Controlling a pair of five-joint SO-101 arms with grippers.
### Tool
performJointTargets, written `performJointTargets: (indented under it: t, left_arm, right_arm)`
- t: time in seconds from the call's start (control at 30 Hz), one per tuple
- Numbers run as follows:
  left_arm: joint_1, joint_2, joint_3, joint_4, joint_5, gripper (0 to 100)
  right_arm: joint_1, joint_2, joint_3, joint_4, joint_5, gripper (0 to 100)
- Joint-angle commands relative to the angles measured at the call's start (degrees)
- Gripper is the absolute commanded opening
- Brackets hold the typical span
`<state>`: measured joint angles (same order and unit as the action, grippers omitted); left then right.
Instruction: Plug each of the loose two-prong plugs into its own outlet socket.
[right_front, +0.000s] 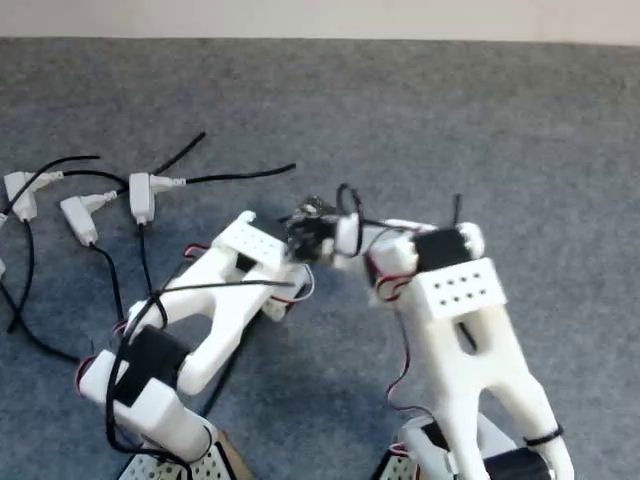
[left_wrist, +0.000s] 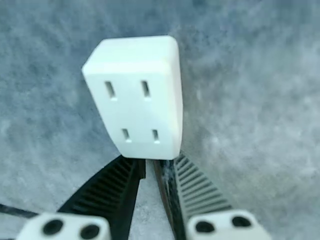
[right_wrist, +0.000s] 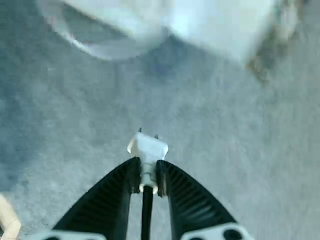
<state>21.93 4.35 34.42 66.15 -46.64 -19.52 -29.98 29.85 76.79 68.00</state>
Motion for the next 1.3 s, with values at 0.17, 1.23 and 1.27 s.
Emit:
performJointTargets:
  t: [0.17,1.23,1.27]
  left_arm:
    - [0.57,-16.66,13.41,1.05,-4.04,1]
    - [10.15,-44.70,25.98,5.10,-14.59,39]
    - [9.36,-44.79,25.71,4.92,-14.59,38]
  right_arm:
    - [6.02,-0.75,-0.66,-0.31,-3.52,0.6]
    - [1.98,-0.13,-0.57,0.04,-5.45,0.6]
    - [1.98,-0.13,-0.57,0.04,-5.45,0.6]
